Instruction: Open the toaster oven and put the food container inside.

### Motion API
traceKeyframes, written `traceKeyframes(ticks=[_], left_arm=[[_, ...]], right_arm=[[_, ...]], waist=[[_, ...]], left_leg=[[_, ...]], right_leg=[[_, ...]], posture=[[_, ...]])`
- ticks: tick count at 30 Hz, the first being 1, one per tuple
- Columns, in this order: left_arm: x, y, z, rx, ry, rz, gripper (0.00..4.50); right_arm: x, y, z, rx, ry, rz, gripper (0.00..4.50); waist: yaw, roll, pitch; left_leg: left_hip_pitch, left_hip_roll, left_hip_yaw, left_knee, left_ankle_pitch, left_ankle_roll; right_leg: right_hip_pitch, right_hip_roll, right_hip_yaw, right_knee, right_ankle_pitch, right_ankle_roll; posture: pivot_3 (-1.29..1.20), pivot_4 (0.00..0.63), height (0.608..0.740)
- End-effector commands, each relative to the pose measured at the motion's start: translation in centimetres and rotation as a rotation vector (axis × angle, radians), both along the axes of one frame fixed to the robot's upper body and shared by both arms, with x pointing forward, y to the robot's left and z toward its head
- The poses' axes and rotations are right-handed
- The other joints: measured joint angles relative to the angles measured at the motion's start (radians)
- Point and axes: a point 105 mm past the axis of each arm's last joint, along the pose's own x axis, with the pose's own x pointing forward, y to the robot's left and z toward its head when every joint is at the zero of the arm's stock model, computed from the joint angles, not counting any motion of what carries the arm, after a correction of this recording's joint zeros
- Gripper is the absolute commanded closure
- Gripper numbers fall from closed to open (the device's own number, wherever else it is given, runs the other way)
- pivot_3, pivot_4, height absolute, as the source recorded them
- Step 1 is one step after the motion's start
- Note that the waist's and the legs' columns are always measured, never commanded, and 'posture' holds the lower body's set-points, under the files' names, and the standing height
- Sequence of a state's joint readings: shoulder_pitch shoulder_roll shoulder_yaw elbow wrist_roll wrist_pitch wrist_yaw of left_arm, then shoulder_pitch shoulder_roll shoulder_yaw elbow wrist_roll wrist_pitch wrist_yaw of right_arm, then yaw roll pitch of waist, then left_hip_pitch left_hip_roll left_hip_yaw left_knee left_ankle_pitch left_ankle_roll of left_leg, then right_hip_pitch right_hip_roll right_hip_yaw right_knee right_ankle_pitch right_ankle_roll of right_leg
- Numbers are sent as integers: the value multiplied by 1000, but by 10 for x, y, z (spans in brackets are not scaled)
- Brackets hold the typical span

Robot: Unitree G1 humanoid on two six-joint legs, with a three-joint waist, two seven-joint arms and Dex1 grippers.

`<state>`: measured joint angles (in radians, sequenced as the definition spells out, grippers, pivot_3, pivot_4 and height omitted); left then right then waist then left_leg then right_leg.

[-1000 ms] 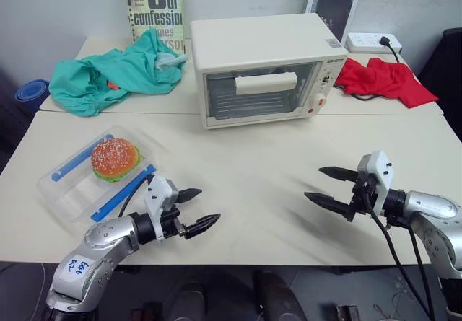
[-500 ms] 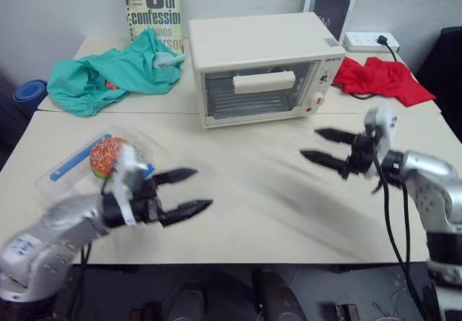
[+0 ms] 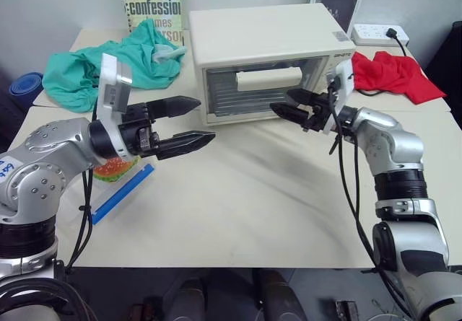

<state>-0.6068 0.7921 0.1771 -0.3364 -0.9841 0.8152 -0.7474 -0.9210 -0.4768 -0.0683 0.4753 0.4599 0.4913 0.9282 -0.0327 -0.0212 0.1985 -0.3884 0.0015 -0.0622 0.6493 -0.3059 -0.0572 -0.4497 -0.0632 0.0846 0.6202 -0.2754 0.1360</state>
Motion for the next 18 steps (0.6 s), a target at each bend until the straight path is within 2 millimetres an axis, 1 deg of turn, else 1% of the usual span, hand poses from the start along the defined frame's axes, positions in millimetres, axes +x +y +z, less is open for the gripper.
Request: traceKeyframes(ticks=[1, 9, 11, 15, 18], left_arm=[[-1, 1, 7, 5, -59, 2, 0], [2, 3, 5, 5, -73, 14, 0], [2, 2, 6, 3, -78, 12, 0], [5, 2, 5, 1, -85, 13, 0], [7, 2, 7, -4, -93, 15, 0]], right_arm=[[-6, 4, 33, 26, -118, 42, 63], [-12, 0, 45, 33, -155, 47, 63], [-14, 1, 48, 38, -170, 59, 63], [-23, 5, 56, 56, -203, 103, 63], [-30, 9, 59, 56, -209, 143, 63]], waist=[[-5, 0, 0], [-14, 0, 0], [-17, 0, 0], [-24, 0, 0], [-26, 0, 0]], left_leg=[[0, 0, 0, 0, 0, 0], [1, 0, 0, 3, 1, 0], [2, -1, 0, 3, -1, 3], [3, -1, 0, 4, 0, 4], [3, -1, -1, 4, 0, 4]], right_leg=[[0, 0, 0, 0, 0, 0], [0, 1, 1, 3, 0, 0], [1, 0, 1, 4, 0, 0], [0, 1, 1, 6, 0, 0], [0, 1, 1, 7, 0, 0]], posture=[[0, 150, 740], [0, 150, 740], [0, 150, 740], [0, 150, 740], [0, 150, 740]])
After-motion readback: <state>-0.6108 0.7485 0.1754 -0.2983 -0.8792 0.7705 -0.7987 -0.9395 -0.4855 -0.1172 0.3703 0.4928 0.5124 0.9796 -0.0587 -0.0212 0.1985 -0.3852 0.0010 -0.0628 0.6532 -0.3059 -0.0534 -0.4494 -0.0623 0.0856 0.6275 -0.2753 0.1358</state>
